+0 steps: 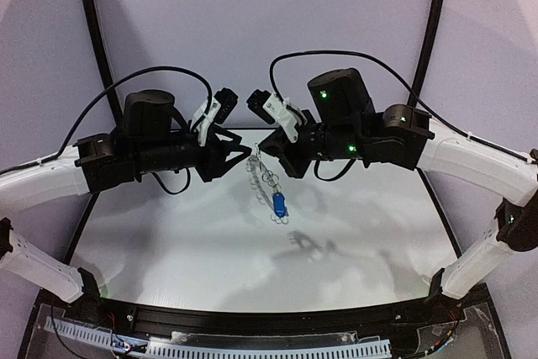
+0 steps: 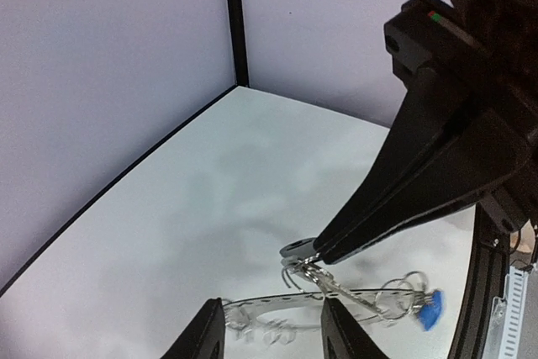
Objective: Remove the keys from the keyring
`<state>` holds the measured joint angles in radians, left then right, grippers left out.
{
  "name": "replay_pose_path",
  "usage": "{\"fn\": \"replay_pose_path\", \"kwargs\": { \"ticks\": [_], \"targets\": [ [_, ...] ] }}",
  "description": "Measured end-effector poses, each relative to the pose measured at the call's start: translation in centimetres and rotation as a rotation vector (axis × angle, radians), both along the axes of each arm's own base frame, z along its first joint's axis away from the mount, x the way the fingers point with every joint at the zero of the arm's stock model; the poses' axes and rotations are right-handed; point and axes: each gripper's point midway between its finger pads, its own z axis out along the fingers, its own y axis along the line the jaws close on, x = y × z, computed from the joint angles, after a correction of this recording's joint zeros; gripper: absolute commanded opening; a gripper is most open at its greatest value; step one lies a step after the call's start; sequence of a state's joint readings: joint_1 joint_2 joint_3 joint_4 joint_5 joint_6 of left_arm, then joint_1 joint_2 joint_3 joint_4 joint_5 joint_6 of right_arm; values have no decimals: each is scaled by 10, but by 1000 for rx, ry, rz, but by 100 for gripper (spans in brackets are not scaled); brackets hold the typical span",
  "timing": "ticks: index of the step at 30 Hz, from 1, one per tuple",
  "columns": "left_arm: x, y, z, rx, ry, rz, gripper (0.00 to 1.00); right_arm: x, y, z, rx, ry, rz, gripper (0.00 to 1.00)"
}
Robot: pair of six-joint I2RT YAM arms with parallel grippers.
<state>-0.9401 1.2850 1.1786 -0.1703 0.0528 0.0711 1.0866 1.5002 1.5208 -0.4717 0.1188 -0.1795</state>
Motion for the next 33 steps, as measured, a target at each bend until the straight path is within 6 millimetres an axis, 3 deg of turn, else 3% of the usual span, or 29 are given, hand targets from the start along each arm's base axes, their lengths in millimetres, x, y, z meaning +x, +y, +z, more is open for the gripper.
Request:
{"fn": "replay_pose_path", "kwargs": {
  "ticks": [5, 12, 24, 33],
  "targets": [
    [-2, -2, -11, 52, -9, -31, 37, -3, -4, -3, -17, 35, -8, 0],
    [-11, -8, -11, 62, -31, -100, 34, -5, -4, 1, -2, 57, -8, 0],
    [-1, -14, -28, 116, -55, -94, 29, -10, 0, 1, 12, 81, 17, 0],
    [-1, -16, -26, 110, -65, -102, 30, -9, -1, 1, 14, 88, 9, 0]
  ]
}}
